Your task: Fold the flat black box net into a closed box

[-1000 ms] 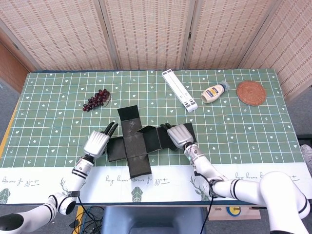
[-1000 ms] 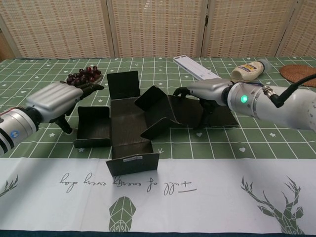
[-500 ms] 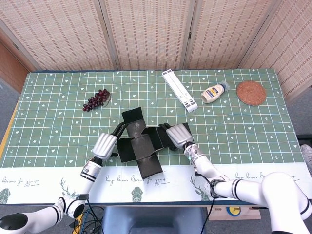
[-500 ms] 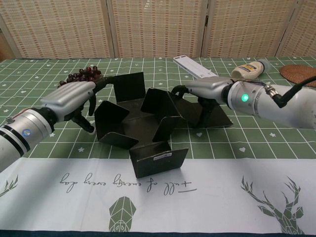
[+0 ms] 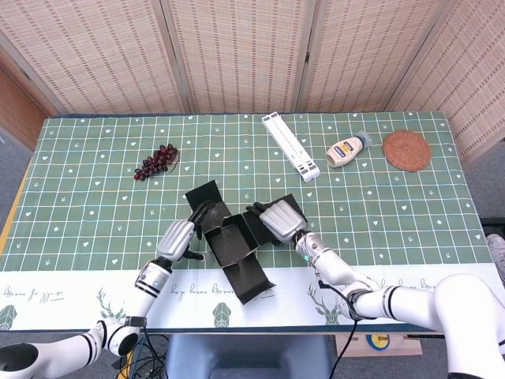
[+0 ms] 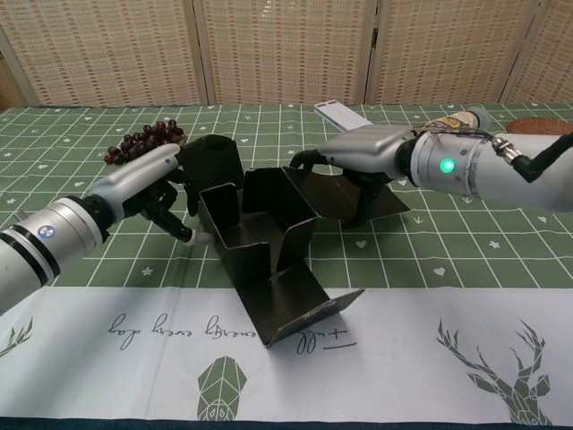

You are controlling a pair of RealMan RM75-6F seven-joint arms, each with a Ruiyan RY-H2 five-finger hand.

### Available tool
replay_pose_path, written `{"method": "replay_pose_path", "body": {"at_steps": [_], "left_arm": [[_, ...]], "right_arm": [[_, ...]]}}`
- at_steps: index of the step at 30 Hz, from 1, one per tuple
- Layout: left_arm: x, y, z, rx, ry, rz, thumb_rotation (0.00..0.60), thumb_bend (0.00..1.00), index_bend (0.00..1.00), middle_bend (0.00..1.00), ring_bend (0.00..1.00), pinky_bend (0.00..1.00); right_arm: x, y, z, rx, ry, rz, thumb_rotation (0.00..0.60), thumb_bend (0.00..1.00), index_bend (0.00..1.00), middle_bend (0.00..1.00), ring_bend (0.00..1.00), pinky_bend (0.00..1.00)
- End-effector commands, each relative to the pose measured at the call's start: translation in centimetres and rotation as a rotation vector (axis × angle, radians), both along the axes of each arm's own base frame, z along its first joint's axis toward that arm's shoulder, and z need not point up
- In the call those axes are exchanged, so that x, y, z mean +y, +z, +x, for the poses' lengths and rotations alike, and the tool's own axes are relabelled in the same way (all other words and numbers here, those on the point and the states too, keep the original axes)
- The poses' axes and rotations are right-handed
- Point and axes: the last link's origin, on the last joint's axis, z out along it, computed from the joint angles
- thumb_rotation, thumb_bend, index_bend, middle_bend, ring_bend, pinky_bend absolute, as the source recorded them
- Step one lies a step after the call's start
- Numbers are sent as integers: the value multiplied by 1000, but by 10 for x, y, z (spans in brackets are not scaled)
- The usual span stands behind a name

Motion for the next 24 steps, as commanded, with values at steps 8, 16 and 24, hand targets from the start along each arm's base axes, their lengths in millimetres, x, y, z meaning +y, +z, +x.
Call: {"method": "replay_pose_path", "body": {"at_steps": [8, 16, 24], "left_arm": [[0, -7, 3, -105, 74, -195, 600, 94, 0, 47, 548, 879], [-1, -12, 7, -178, 123, -308, 600, 94, 7, 47, 547, 880], [-7, -17, 8, -221, 156, -410, 600, 94, 64, 47, 549, 881]], "right_arm": [[2, 9, 11, 90, 156, 20, 600, 354, 227, 336, 800, 920], [3, 15, 17, 143, 257, 22, 600, 366, 236, 342, 800, 920], [4, 14, 11, 161, 293, 30, 600, 369, 239, 330, 800, 920]]}}
